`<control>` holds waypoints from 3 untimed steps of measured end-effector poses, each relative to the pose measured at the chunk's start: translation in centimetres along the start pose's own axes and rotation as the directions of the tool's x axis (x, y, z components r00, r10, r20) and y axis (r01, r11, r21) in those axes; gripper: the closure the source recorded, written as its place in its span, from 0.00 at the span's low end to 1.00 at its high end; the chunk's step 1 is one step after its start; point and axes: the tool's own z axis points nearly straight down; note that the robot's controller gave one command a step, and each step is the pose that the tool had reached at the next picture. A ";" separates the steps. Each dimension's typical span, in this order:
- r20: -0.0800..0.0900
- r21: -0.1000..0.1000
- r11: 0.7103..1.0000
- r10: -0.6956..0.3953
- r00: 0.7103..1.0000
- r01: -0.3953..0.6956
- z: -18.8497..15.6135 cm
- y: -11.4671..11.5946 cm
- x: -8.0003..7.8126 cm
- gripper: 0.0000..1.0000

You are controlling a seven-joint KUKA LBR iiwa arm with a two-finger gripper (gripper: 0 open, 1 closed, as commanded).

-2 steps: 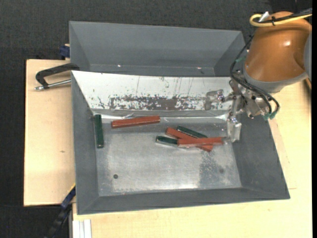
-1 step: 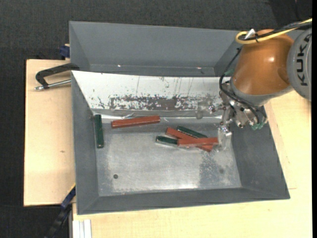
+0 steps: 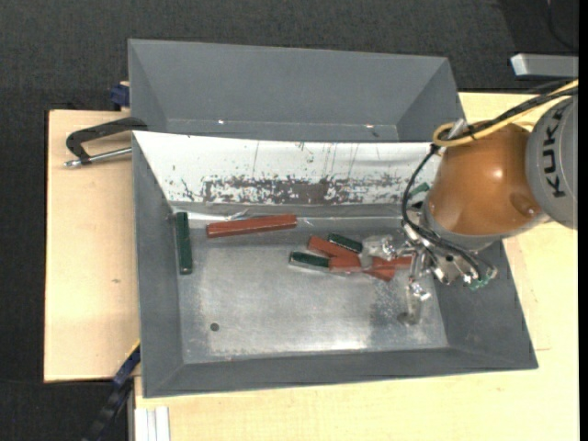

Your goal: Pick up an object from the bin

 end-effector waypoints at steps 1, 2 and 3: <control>-0.011 -0.005 1.000 0.005 1.000 -0.005 2.0 -0.3 0.2 0.00; 0.002 0.001 0.995 0.101 0.995 -0.101 2.8 -0.8 -3.7 0.00; 0.000 0.000 0.984 0.180 0.984 -0.180 1.7 0.4 -5.7 0.00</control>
Offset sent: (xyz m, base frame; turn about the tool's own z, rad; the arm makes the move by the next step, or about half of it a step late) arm 0.0434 0.0128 -0.0330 0.1135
